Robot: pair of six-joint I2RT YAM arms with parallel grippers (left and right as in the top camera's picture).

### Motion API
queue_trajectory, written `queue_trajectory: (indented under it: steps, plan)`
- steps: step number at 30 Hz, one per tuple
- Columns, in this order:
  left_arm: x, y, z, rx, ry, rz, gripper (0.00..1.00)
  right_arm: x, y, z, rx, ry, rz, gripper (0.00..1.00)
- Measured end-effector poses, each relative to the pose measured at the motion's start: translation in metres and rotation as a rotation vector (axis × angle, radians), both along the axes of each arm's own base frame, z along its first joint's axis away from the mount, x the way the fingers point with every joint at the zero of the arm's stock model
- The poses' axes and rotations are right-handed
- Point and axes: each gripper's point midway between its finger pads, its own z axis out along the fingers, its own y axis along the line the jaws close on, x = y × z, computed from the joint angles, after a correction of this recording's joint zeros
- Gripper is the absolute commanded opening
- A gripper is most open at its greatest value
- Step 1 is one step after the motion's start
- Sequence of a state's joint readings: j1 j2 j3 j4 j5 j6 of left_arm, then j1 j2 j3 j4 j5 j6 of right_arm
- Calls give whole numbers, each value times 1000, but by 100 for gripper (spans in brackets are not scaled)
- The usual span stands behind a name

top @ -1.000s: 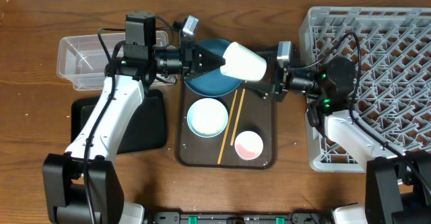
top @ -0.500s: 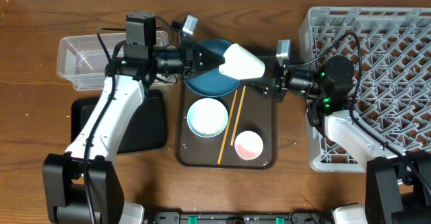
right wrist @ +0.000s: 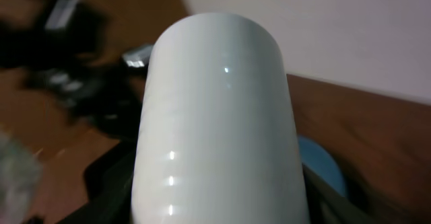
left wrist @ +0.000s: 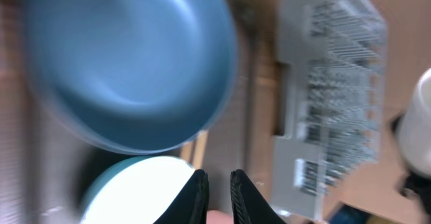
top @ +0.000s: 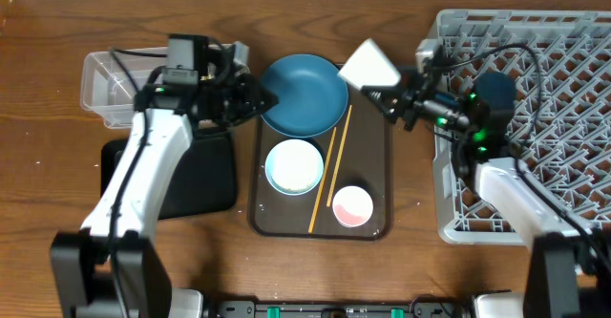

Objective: Sort waste into correct bins and load items into the dishwasher rack
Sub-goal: 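Carry the white cup with the right gripper into the dish rack, then lower the white cup onto the rack and release it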

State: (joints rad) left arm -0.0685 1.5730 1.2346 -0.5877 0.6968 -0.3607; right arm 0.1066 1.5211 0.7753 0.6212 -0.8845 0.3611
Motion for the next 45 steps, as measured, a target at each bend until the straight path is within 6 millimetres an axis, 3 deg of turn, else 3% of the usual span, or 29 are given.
queue_trajectory:
  steps: [4,11,16,22,25,30,40,45]
  plan:
    - [-10,29,12,137,-41,66,16,8,-41,-8,-56,121,-213,1]
    - [-21,64,30,329,-113,161,16,-9,-131,-6,-256,284,-581,1]
    - [-20,72,31,370,-121,185,16,-30,-202,6,-396,433,-835,1]
    - [-20,74,30,384,-121,194,15,-53,-292,18,-445,605,-1100,1]
    - [-20,75,30,387,-121,195,15,-62,-330,9,-467,708,-1185,1]
    - [-20,75,30,390,-122,197,15,-73,-385,-24,-487,892,-1283,1]
    - [-20,75,30,390,-122,197,15,-115,-432,-87,-470,1183,-1343,1]
    - [-20,75,30,390,-122,197,15,-122,-441,-94,-447,1223,-1353,1]
